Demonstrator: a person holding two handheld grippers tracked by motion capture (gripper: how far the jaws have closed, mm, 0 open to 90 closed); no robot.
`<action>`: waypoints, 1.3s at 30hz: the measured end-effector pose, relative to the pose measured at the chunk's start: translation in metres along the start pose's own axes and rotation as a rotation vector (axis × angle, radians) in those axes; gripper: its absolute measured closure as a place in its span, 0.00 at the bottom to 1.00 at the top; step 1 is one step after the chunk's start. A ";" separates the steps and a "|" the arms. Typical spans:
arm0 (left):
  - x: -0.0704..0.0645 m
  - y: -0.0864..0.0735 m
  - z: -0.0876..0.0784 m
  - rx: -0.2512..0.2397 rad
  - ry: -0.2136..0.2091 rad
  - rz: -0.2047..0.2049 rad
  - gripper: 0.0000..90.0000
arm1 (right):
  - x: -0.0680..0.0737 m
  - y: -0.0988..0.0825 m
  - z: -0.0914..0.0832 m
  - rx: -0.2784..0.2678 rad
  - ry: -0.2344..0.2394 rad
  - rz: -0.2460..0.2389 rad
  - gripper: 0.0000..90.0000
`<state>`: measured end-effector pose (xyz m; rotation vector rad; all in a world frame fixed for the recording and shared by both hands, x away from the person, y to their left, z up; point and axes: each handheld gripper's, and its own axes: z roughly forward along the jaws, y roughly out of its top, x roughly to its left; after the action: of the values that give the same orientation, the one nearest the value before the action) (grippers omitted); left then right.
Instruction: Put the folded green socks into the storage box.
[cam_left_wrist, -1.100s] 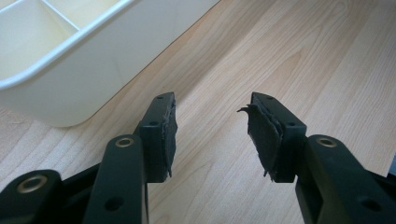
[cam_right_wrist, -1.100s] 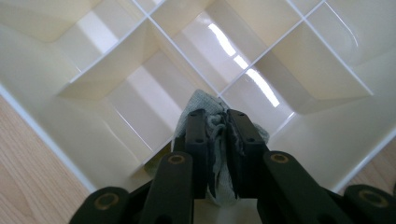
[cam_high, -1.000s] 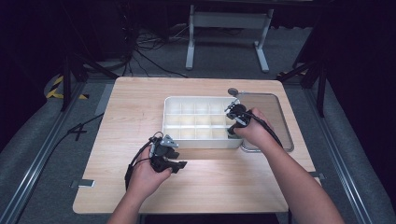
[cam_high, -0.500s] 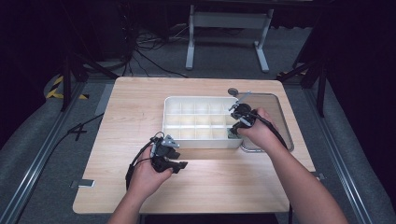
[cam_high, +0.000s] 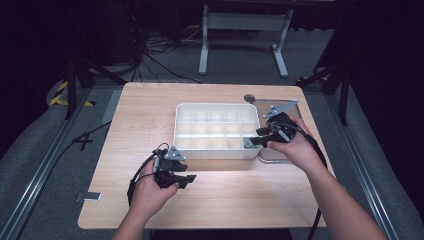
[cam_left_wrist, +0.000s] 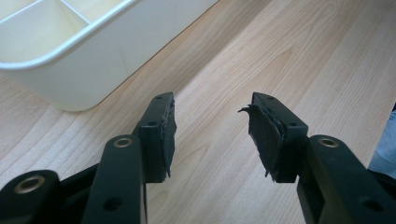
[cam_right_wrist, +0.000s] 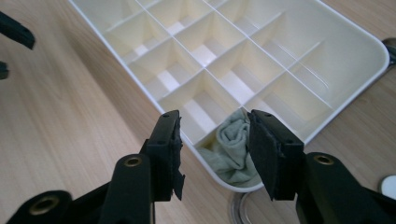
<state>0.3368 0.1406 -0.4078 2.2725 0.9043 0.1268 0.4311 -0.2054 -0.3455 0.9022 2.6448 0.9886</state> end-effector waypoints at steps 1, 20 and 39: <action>0.000 0.000 -0.001 0.000 0.000 0.003 0.57 | 0.002 -0.001 -0.002 -0.010 0.004 -0.001 0.59; -0.007 -0.003 -0.011 0.015 -0.022 0.056 0.53 | 0.048 -0.048 -0.016 -0.104 0.170 -0.086 0.53; -0.004 -0.018 0.013 0.156 -0.009 0.061 0.40 | 0.061 -0.101 0.029 -0.063 0.185 -0.072 0.50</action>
<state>0.3277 0.1402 -0.4279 2.4443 0.8669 0.0757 0.3437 -0.2136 -0.4296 0.7298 2.7561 1.1831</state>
